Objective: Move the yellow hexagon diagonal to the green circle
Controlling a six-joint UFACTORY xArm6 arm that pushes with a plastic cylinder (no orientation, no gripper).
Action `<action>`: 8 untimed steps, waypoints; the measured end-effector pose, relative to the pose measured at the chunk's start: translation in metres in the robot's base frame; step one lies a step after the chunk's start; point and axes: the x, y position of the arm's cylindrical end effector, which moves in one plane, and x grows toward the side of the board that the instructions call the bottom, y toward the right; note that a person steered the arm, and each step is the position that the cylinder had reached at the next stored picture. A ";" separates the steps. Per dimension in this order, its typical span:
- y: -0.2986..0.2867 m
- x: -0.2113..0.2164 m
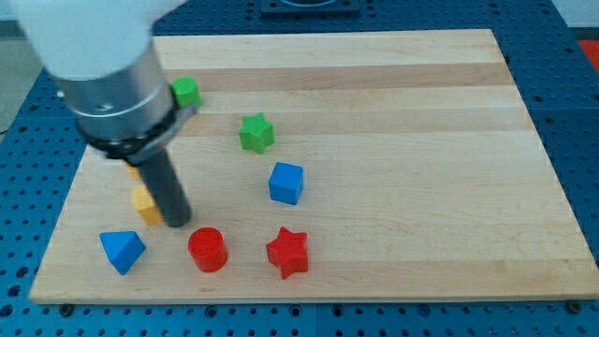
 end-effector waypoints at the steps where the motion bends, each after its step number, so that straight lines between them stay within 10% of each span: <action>1: -0.025 -0.004; 8: -0.007 -0.059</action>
